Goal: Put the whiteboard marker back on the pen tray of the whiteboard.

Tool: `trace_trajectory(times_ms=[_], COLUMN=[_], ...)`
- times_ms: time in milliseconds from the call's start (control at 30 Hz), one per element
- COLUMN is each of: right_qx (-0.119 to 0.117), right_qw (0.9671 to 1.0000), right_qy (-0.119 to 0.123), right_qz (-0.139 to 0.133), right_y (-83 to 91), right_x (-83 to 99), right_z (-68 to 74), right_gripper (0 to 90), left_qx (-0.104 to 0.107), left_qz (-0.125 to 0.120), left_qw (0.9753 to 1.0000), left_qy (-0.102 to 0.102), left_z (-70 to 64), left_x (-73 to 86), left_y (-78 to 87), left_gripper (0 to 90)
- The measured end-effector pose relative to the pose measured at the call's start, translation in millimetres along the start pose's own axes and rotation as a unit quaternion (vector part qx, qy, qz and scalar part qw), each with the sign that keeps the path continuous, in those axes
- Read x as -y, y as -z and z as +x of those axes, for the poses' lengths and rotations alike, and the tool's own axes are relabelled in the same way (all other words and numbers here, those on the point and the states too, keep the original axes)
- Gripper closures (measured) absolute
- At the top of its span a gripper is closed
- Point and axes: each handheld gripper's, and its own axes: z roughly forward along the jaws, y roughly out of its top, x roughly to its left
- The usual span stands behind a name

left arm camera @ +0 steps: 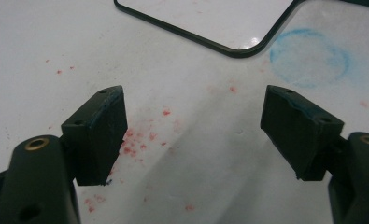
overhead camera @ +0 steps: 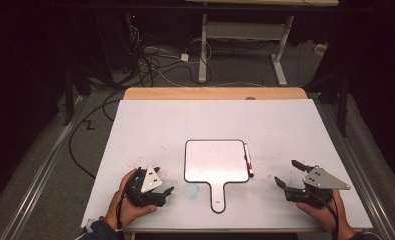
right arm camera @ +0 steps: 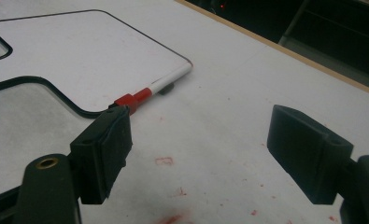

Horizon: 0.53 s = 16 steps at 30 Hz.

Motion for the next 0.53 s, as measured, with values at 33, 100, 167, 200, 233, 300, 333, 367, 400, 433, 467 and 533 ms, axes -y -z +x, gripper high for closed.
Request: trace_trajectory(times_ms=[33,100,167,200,233,300,333,367,400,433,467,533], right_qx=[0.001,0.001,0.003,0.004,0.005,0.009,0.011,0.011,0.009,0.007,0.007,0.005], right_qw=[1.0,1.0,1.0,1.0,1.0,0.9999,0.9998,0.9998,0.9998,0.9998,0.9998,0.9998], right_qy=[0.002,0.002,0.004,0.006,0.007,0.01,0.014,0.017,0.016,0.015,0.018,0.021], right_qz=[-0.001,0.0,0.003,0.002,0.002,-0.003,-0.003,-0.002,-0.003,-0.004,-0.004,-0.005], right_y=[-0.2,-0.4,-0.1,0.5,0.9,1.6,1.7,1.5,0.9,0.5,0.0,-0.6], right_x=[-0.1,0.1,0.5,0.7,0.6,0.4,0.2,-0.2,-0.5,-0.6,-0.7,-0.6], right_z=[0.0,0.1,0.5,0.5,0.5,0.9,1.5,2.0,2.4,2.7,2.9,3.0], right_gripper=[22.5,22.6,22.6,22.5,22.6,22.7,22.7,22.6,22.7,22.6,22.6,22.6], left_qx=[-0.001,-0.002,-0.003,-0.002,-0.002,-0.003,-0.003,-0.003,-0.004,-0.004,-0.004,-0.004], left_qz=[0.0,-0.001,0.002,0.003,0.004,0.006,0.007,0.007,0.006,0.006,0.006,0.006], left_qw=[1.0,1.0,1.0,1.0,1.0,1.0,1.0,1.0,1.0,1.0,1.0,1.0], left_qy=[0.001,0.002,0.001,-0.001,-0.001,-0.002,-0.002,-0.001,0.0,0.0,0.002,0.003], left_z=[-0.1,0.1,-0.2,-0.4,-0.8,-1.2,-1.2,-1.1,-0.7,-0.1,0.6,1.6], left_x=[0.1,-0.2,-0.9,-1.1,-1.3,-1.0,-0.7,-0.3,0.0,0.1,0.1,-0.5], left_y=[0.4,0.5,-0.7,-1.2,-1.5,-1.7,-1.5,-1.2,-0.9,-0.7,-0.8,-2.0], left_gripper=[22.0,22.0,22.0,22.1,22.0,22.0,22.0,22.1,22.0,22.0,22.0,22.0])
